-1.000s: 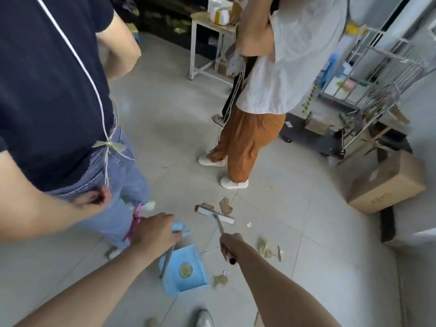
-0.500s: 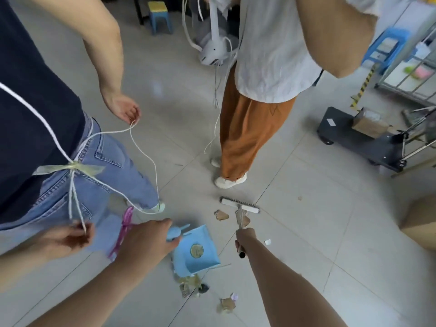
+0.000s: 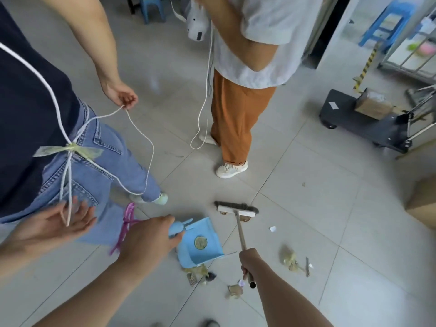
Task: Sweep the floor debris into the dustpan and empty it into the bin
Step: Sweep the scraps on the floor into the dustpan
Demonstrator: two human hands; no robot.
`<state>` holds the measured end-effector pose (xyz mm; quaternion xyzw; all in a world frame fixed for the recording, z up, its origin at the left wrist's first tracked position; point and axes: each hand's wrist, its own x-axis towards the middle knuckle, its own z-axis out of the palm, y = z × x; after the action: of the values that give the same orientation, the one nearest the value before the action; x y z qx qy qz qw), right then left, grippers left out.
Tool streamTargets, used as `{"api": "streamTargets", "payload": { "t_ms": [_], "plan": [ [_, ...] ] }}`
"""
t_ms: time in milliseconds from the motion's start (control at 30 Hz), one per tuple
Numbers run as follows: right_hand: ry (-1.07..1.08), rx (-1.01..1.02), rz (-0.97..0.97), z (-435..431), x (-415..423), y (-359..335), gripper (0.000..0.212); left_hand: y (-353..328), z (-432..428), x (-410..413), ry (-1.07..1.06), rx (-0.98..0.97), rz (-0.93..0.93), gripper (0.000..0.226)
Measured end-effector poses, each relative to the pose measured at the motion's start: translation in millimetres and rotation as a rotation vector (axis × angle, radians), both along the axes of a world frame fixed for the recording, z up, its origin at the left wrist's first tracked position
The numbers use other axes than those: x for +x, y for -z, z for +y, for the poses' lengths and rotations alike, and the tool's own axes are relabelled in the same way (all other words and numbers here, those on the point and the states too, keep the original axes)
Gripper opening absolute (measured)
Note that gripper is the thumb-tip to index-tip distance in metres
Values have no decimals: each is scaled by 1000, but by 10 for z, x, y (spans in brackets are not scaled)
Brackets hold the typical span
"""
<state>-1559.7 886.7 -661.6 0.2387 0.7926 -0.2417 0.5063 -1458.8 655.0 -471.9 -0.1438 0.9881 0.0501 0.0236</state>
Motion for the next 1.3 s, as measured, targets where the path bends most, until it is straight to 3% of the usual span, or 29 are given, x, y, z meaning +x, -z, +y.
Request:
{"api": "streamTargets", "payload": {
  "t_ms": [67, 200, 300, 400, 600, 700, 867, 1300],
  "plan": [
    [-25, 20, -35, 50, 236, -96, 18, -34, -2, 102, 31, -12, 19, 48],
    [-58, 20, -60, 188, 836, -275, 22, -98, -47, 384, 47, 11, 24, 41],
    [-5, 30, -39, 226, 1340, -383, 40, -151, -139, 636, 59, 1, 15, 38],
    [115, 40, -46, 205, 1765, -451, 45, -132, -229, 944, 97, -7, 25, 37],
    [94, 58, -112, 16, 2454, -518, 20, -55, -384, 1486, 82, 20, 39, 35],
    [168, 58, -108, -15, 2657, -579, 26, -65, -380, 1655, 99, 24, 30, 34],
    [185, -9, 83, -37, 2601, -783, 24, -102, -355, 1715, 107, 39, -8, 31],
    [219, -16, 203, 88, 1451, -1013, 22, -217, -21, 1110, 122, 0, -25, 30]
  ]
}}
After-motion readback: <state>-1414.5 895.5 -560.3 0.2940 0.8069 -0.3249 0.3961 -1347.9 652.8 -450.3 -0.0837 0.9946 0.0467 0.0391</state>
